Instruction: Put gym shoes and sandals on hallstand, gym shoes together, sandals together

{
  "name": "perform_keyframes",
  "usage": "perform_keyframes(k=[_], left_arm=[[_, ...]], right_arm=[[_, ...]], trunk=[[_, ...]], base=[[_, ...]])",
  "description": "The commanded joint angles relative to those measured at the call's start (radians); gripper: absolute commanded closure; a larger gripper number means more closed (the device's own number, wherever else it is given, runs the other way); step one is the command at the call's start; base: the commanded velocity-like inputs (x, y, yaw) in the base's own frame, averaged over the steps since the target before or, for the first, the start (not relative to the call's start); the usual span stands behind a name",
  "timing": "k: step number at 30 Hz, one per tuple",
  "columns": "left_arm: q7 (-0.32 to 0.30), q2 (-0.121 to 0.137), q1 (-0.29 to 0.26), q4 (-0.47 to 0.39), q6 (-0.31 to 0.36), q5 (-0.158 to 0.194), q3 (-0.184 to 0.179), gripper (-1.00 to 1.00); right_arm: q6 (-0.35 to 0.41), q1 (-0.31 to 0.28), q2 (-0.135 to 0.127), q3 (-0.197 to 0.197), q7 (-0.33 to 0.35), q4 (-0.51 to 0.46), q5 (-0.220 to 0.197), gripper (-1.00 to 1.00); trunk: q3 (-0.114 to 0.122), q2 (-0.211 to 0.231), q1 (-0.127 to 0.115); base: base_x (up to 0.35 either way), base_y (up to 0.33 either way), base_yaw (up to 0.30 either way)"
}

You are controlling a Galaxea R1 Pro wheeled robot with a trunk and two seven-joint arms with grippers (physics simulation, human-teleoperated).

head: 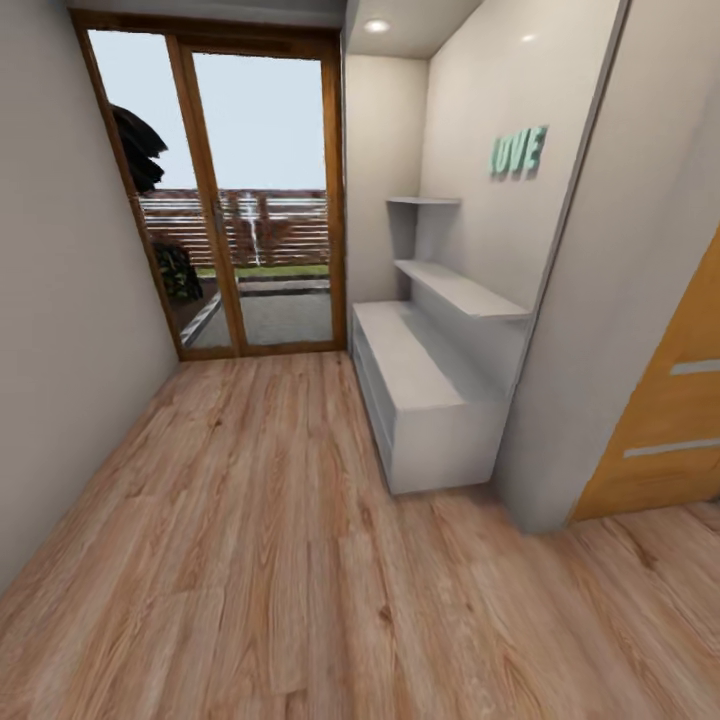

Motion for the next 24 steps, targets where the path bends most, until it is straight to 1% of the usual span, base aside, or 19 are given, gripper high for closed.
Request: perform_keyframes(k=[1,24], left_arm=[[0.0,0.0,-0.001,0.001,-0.003,0.004,0.0,-1.0],[0.0,0.0,-0.001,0.001,-0.003,0.004,0.0,-1.0]], right_arm=[[-0.003,0.0,0.0,-0.002,0.0,0.0,0.0,-1.0],[-0.003,0.0,0.0,0.0,0.0,0.0,0.0,-1.0]], trunk=[[-0.001,0.0,0.001],[-0.001,0.0,0.001]], base=[[0.338,0.025,0.272],[0.339,0.076,0.273]])
